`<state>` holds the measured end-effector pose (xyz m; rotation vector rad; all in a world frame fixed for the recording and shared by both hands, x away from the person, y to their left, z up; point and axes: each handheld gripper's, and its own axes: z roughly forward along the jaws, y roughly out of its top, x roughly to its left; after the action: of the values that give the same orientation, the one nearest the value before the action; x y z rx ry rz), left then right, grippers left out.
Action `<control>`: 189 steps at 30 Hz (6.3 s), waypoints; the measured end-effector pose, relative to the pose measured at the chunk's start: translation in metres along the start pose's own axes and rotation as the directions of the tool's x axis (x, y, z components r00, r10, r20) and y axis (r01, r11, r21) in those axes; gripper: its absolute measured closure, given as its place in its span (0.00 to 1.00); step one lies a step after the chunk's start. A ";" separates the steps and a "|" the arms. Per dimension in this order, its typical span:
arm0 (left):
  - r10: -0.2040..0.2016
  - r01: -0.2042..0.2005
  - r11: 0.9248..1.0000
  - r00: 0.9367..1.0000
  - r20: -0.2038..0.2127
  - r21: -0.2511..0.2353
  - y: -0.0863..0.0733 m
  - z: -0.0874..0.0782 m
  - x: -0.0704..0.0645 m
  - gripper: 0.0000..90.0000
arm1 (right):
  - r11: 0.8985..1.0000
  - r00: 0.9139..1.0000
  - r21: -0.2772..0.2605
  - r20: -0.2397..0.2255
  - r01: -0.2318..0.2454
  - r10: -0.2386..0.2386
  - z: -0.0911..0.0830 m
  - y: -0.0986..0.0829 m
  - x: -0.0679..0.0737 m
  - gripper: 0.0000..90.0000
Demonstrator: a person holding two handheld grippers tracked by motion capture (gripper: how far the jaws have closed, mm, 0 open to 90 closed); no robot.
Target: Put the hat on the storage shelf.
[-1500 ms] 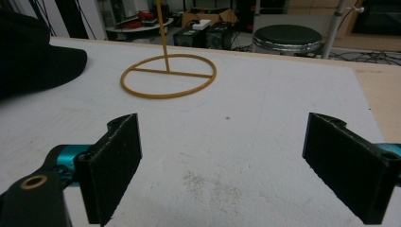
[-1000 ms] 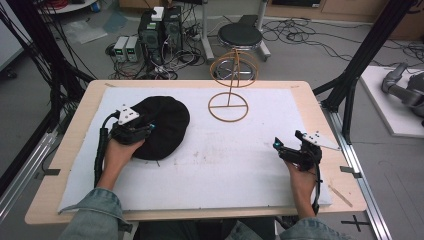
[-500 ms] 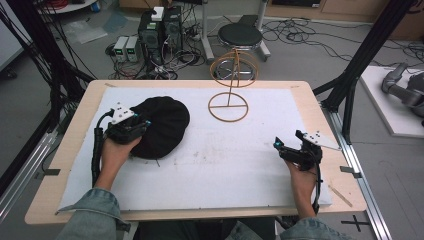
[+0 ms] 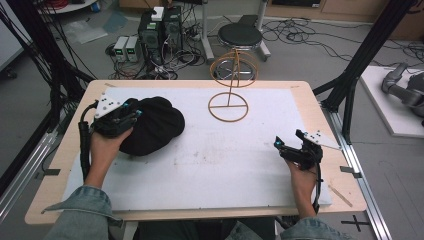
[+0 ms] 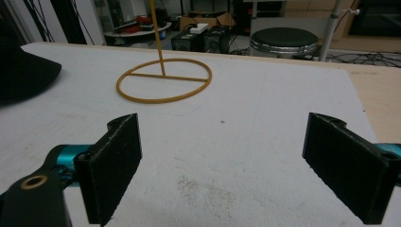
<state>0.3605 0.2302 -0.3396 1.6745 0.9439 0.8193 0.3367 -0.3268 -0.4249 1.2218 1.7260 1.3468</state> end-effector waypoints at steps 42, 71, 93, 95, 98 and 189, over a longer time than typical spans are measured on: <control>-0.049 0.059 0.961 0.998 0.045 -0.269 0.145 0.005 0.015 0.78 | 1.000 1.000 -0.008 -0.010 -0.013 0.013 -0.002 0.000 0.000 0.14; -0.107 0.182 0.921 0.969 0.225 -0.346 0.183 0.073 -0.022 0.78 | 1.000 1.000 0.013 -0.006 0.006 -0.006 -0.009 -0.002 -0.003 0.14; -0.112 0.174 0.958 0.958 0.263 -0.226 0.162 0.140 -0.054 0.78 | 0.999 1.000 0.027 -0.017 0.019 -0.018 -0.007 -0.003 -0.002 0.14; -0.111 0.172 0.960 0.958 0.265 -0.222 0.161 0.142 -0.055 0.78 | 0.999 1.000 0.028 -0.016 0.020 -0.019 -0.007 -0.003 -0.002 0.14; -0.112 0.169 0.965 0.957 0.267 -0.199 0.159 0.148 -0.058 0.77 | 0.999 1.000 0.028 -0.017 0.027 -0.026 -0.006 -0.003 -0.001 0.14; -0.033 0.036 0.999 0.993 0.116 -0.026 0.053 0.071 -0.002 0.33 | 1.000 0.999 0.009 -0.028 0.025 -0.024 0.014 0.001 0.004 0.14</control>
<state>0.4311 0.1878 -0.3078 1.6588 0.8746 0.7016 0.3475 -0.3175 -0.4280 1.1886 1.7625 1.3488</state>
